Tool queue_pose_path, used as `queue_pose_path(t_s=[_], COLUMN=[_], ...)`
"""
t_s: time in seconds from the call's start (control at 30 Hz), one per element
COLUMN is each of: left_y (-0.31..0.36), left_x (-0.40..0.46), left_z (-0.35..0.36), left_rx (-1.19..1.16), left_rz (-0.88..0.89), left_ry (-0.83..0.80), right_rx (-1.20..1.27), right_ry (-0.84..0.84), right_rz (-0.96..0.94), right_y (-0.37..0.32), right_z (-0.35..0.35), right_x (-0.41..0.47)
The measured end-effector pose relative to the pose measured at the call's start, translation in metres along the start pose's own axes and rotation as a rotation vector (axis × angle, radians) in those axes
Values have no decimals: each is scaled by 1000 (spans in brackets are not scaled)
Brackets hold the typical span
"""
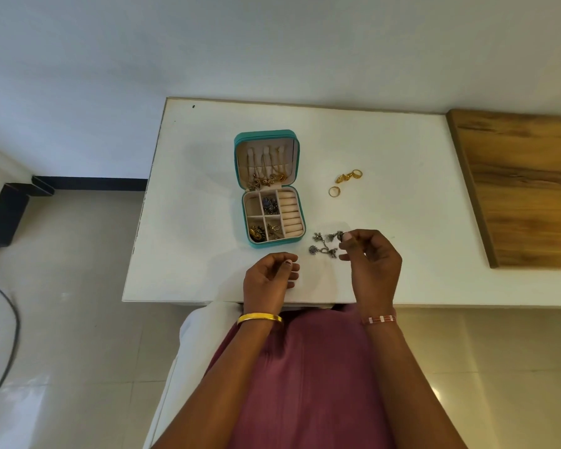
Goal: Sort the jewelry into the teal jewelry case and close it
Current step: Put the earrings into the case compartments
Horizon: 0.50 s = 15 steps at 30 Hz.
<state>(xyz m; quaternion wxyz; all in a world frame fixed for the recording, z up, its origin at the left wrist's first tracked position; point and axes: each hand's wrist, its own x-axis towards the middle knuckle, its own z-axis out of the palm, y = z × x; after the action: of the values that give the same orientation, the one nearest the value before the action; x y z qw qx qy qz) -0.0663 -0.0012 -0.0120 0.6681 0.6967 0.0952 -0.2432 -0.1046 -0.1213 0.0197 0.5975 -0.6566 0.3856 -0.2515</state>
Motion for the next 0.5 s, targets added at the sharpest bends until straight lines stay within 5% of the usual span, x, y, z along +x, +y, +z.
queue_pose_path(t_s=[0.27,0.5], left_y=[4,0], left_x=[-15,-11], left_z=[-10,-11], left_rx=[194,209], left_rz=[292,281], left_ry=[-20,-102], right_rx=[-279,-438], right_ry=[-229,-298], right_rz=[-189,-280], right_y=[6,18], right_z=[11,18], right_x=[-38,-38])
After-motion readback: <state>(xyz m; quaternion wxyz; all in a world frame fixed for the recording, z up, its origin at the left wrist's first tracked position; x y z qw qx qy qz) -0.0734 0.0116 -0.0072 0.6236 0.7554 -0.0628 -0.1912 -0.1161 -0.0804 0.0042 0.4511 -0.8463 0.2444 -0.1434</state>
